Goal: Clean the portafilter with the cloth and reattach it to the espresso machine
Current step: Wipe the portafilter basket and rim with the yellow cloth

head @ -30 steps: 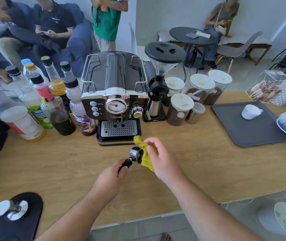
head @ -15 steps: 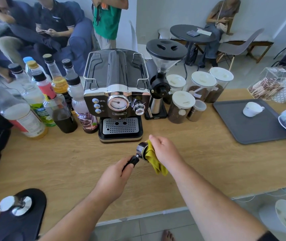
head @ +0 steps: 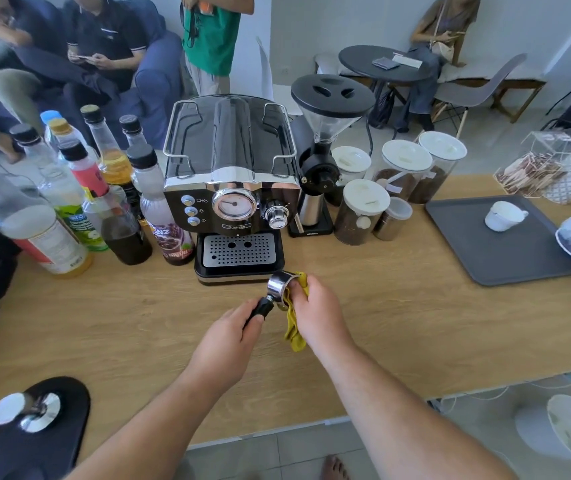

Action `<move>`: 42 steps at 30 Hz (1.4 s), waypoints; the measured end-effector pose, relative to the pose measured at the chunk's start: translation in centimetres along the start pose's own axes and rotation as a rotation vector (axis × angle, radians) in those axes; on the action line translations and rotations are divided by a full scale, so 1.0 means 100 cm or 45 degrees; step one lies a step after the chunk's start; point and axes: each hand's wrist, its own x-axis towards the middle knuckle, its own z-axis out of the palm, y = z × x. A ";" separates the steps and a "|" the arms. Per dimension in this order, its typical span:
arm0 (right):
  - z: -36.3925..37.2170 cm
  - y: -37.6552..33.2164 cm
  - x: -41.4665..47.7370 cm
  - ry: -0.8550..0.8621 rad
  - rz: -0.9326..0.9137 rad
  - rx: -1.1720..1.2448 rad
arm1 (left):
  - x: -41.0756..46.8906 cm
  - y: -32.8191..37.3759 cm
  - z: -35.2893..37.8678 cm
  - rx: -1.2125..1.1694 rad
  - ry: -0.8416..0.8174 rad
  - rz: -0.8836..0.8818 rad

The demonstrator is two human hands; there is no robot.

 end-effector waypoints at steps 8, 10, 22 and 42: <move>0.002 -0.005 0.003 -0.204 0.157 0.103 | -0.002 -0.008 0.004 -0.002 0.037 -0.031; 0.003 -0.003 0.005 -0.233 0.203 0.215 | -0.004 -0.010 0.006 -0.014 0.051 -0.041; 0.011 -0.013 0.010 -0.196 0.349 0.483 | 0.004 -0.011 0.006 -0.085 0.091 -0.040; -0.028 -0.006 0.013 -0.293 0.036 0.181 | -0.005 -0.004 0.012 -0.448 0.006 -0.241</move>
